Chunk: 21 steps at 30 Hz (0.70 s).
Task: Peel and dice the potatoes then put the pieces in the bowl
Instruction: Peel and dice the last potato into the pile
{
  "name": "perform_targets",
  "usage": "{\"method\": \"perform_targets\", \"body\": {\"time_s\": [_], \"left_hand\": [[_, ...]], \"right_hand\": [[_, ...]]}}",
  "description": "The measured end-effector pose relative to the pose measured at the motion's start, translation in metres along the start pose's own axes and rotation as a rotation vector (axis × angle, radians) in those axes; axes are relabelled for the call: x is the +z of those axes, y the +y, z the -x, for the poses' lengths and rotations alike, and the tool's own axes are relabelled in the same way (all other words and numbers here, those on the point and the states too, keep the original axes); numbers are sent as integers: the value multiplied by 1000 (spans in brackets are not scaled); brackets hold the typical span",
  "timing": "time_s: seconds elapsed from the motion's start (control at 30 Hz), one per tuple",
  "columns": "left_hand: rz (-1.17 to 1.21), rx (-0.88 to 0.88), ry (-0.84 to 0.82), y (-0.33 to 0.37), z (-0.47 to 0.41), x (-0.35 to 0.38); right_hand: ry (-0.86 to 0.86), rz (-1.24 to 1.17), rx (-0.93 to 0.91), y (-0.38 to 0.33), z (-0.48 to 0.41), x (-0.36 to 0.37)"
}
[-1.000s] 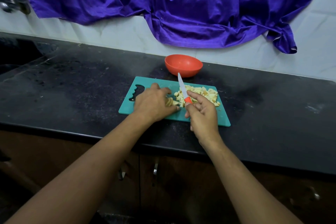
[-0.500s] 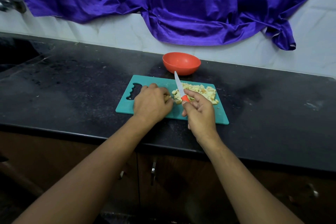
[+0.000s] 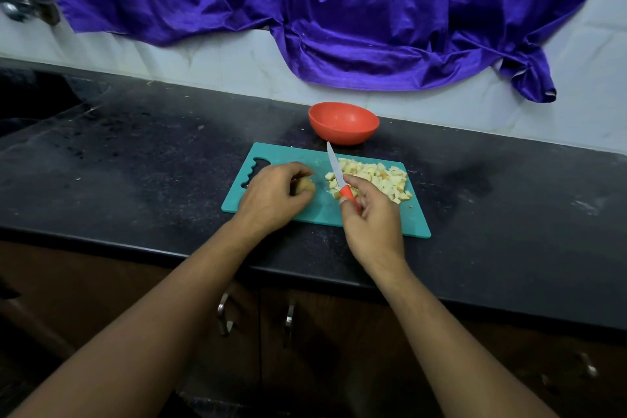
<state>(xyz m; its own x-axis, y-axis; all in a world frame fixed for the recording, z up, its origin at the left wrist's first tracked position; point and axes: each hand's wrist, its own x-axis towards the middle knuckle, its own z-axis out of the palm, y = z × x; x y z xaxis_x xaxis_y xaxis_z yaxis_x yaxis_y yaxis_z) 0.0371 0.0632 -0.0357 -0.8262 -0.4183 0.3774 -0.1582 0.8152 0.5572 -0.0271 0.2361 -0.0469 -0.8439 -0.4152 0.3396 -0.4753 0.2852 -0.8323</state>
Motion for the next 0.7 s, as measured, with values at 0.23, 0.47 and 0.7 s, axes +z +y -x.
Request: {"method": "perform_targets", "body": {"time_s": [0.23, 0.47, 0.7], "left_hand": [[88, 64, -69, -20, -2, -6], [-57, 52, 2, -25, -1, -2], [-107, 74, 23, -23, 0, 1]], "right_hand": [[-8, 383, -161, -15, 11, 0], [-39, 546, -185, -22, 14, 0], [-53, 686, -218, -25, 16, 3]]}}
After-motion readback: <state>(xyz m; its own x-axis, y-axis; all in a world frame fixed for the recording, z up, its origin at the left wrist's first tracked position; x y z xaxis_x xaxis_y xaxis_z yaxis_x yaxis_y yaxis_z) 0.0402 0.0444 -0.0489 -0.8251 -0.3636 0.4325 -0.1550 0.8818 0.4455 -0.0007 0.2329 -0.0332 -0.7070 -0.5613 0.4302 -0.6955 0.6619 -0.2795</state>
